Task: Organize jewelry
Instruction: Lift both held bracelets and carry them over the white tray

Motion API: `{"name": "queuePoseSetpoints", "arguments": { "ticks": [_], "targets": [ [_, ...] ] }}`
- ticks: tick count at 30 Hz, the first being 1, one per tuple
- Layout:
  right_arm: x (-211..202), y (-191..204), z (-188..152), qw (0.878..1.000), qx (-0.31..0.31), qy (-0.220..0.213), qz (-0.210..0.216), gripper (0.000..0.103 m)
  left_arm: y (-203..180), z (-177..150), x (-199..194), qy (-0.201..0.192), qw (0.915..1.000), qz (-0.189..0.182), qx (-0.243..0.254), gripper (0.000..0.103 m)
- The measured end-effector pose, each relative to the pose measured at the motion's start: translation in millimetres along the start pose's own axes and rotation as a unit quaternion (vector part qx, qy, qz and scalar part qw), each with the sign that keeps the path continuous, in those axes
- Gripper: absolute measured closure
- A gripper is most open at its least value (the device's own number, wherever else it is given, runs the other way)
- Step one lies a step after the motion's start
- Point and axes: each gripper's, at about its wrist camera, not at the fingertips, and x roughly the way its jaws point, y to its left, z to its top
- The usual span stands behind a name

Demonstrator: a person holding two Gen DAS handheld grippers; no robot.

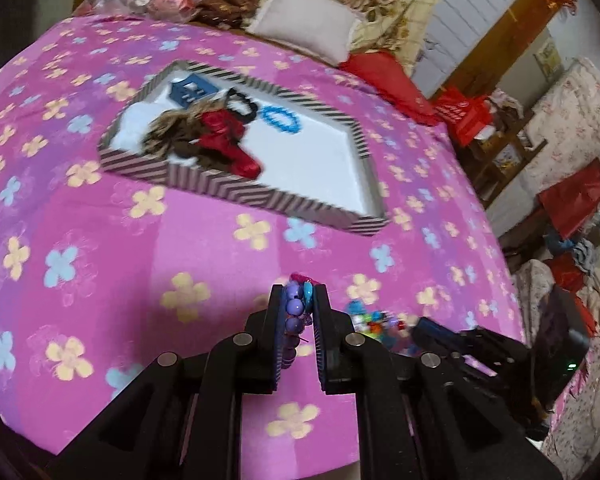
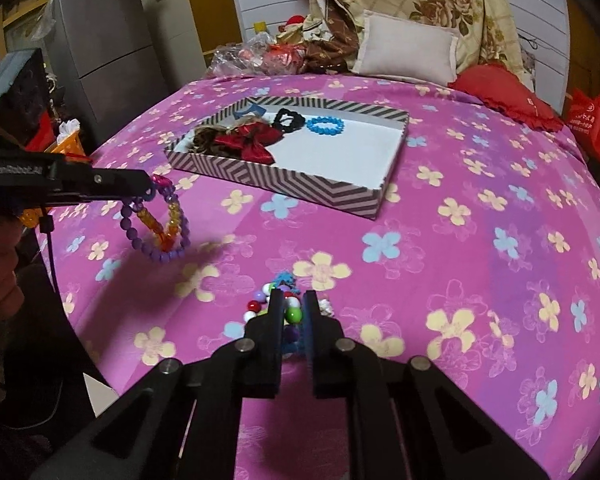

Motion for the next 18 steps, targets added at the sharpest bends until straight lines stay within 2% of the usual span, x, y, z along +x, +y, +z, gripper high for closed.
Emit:
{"name": "queuePoseSetpoints", "arguments": {
  "ticks": [2,8,12,14,18],
  "targets": [
    [2.3,-0.7,-1.7,1.000,-0.001,0.006,-0.005,0.094,12.7,-2.1,3.1,0.004,0.9997,0.017,-0.017,0.092],
    [0.0,-3.8,-3.0,1.000,0.004,0.005,-0.010,0.094,44.4,-2.2,-2.1,0.003,0.9976,0.016,-0.068,0.092],
    [-2.2,-6.9,-1.2,1.000,0.014,-0.002,-0.001,0.094,47.7,-5.1,-3.2,0.003,0.9975,0.030,-0.063,0.091],
    [0.5,-7.5,-1.1,1.000,0.020,-0.002,0.004,0.093,44.6,-8.6,2.5,0.011,0.9978,0.037,-0.053,0.087],
    [9.2,-8.3,-4.1,1.000,0.025,0.009,0.001,0.084,40.7,-11.7,19.6,0.030,0.9973,0.048,-0.047,0.084]
  ]
}}
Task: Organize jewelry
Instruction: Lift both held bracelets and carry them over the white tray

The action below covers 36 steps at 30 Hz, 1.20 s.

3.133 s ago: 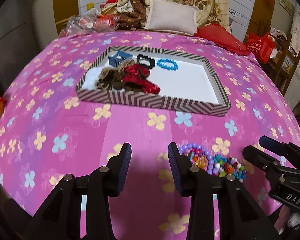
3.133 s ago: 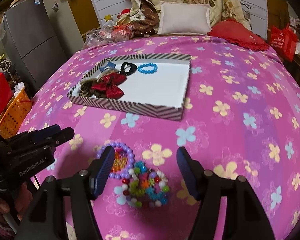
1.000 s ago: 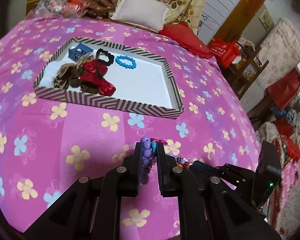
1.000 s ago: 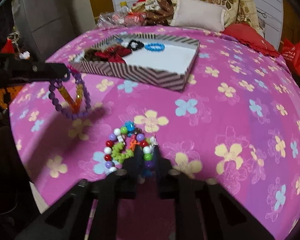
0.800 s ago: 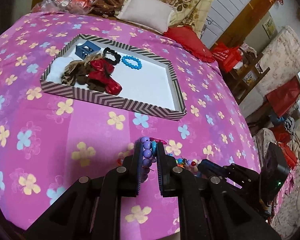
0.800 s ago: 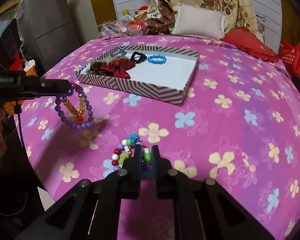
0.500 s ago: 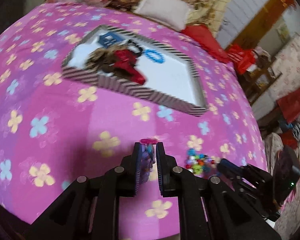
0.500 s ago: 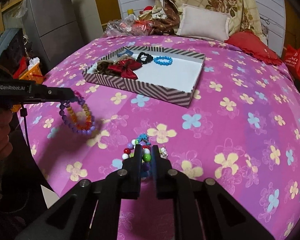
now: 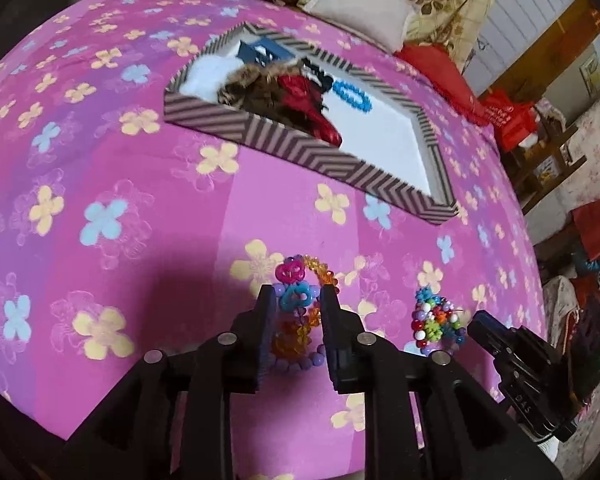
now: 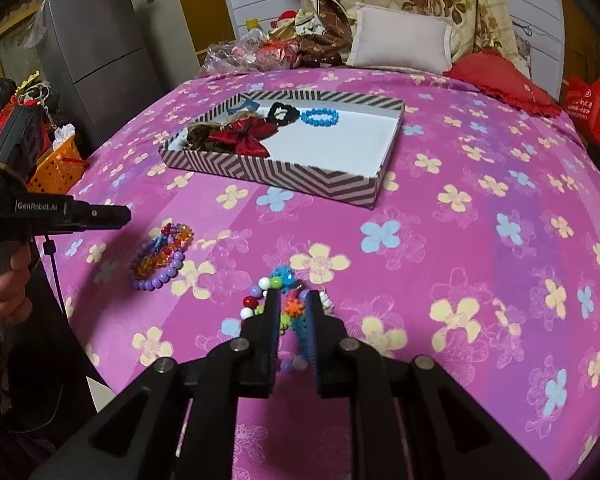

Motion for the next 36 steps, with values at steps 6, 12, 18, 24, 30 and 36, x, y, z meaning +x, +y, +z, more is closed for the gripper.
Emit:
{"name": "queuePoseSetpoints", "arguments": {
  "ticks": [6,12,18,24,30,36],
  "targets": [
    [0.4,-10.0,-4.1,1.000,0.018,0.003,-0.004,0.073,-9.8,9.4,26.5,0.006,0.9985,0.052,0.015,0.083],
    [10.1,-9.5,-5.1,1.000,0.011,0.013,0.000,0.073,-13.9,15.4,45.1,0.011,0.9964,0.077,0.034,0.086],
    [32.4,-4.7,0.6,1.000,-0.010,0.025,0.002,0.074,-20.9,17.4,28.1,0.001,0.9984,0.036,0.043,0.097],
    [16.3,-4.6,3.2,1.000,0.000,0.005,0.021,0.093,-31.9,19.5,-21.3,-0.035,0.9982,-0.013,0.048,0.097],
    [-19.5,-3.7,16.9,0.998,0.011,-0.034,0.049,0.093,-48.5,23.9,-64.8,-0.075,0.9944,-0.045,0.058,0.097],
    [-44.5,4.8,31.0,0.996,0.005,-0.062,0.064,0.093,-60.6,23.1,-84.8,-0.094,0.9919,-0.052,0.068,0.097]
  ]
}}
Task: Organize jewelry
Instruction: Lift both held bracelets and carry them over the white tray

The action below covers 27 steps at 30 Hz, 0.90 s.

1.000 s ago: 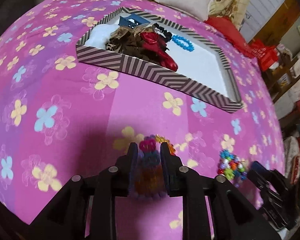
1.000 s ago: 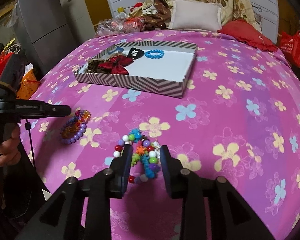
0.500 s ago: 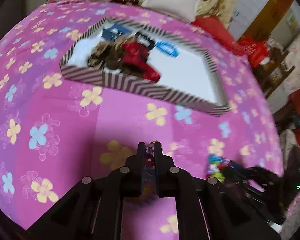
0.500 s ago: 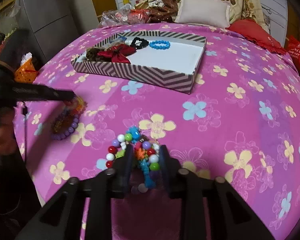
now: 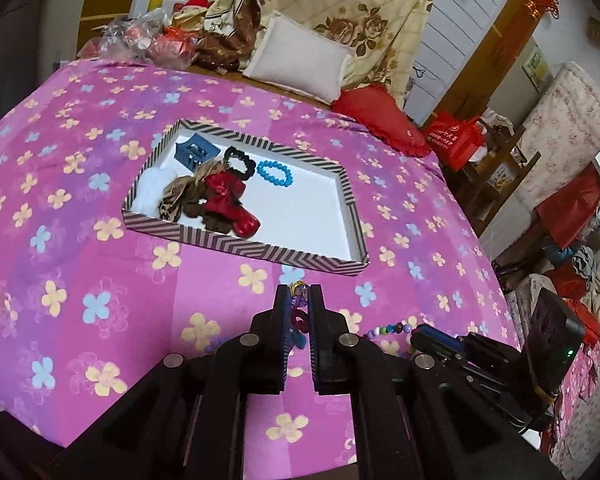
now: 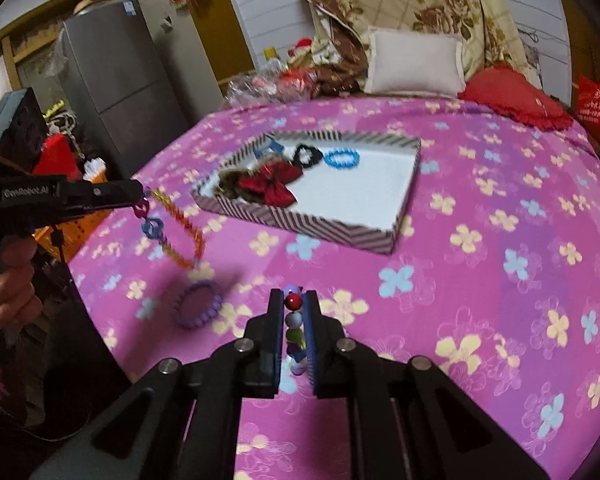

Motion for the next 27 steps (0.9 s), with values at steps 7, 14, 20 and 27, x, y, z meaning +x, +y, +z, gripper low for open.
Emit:
{"name": "queuePoseSetpoints", "arguments": {
  "ticks": [7,14,20,27],
  "targets": [
    [-10.4,5.9,12.0,1.000,-0.009,-0.014,0.001,0.093,-3.8,-0.7,-4.9,-0.005,0.9999,0.008,0.004,0.097],
    [-6.4,10.4,20.1,1.000,-0.021,-0.011,-0.001,0.093,-3.3,0.1,1.2,-0.004,0.9995,0.029,0.009,0.097],
    [0.9,7.1,38.3,0.999,-0.031,-0.012,-0.007,0.093,-5.1,9.6,15.1,-0.001,0.9985,0.052,0.019,0.097],
    [20.3,-2.7,69.1,0.999,-0.043,-0.003,-0.018,0.093,-4.8,24.9,32.0,0.000,0.9971,0.071,0.025,0.097]
  ]
}}
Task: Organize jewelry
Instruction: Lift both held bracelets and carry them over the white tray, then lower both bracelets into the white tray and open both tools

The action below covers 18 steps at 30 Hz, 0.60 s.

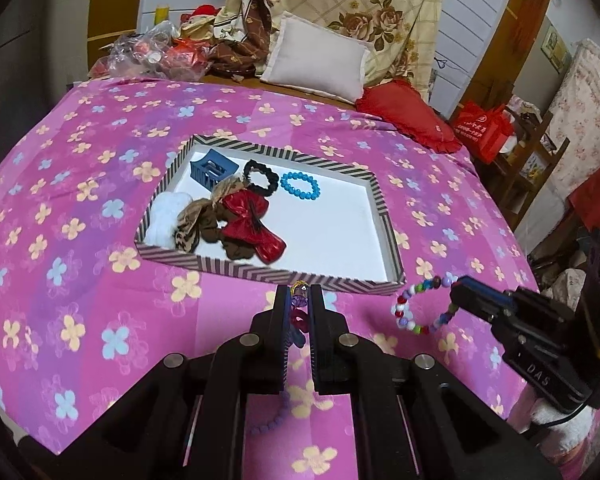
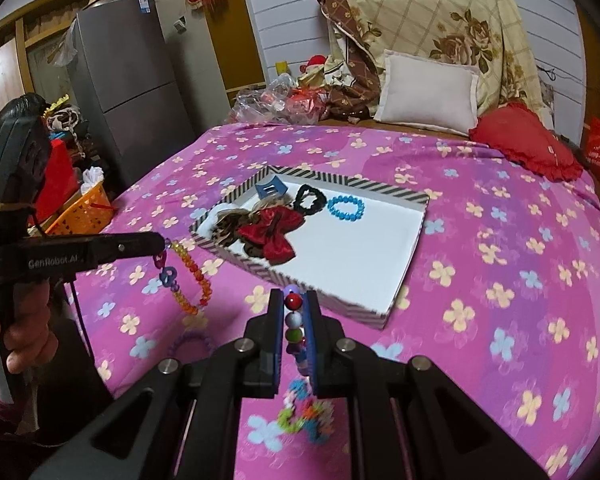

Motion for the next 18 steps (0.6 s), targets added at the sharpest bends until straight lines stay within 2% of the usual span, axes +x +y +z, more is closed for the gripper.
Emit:
{"name": "queuePoseSetpoints", "arguments": {
  "ticks": [6,18],
  "targets": [
    [19.0,-5.7,22.5,1.000,-0.010,0.005,-0.005,0.093,1.3,15.2,16.3,0.005,0.9999,0.010,0.001,0.097],
    [69.8,-10.6,51.1,1.000,-0.009,0.025,0.016,0.093,-4.2,45.5,43.2,0.006,0.9997,0.019,0.012,0.097]
  ]
}}
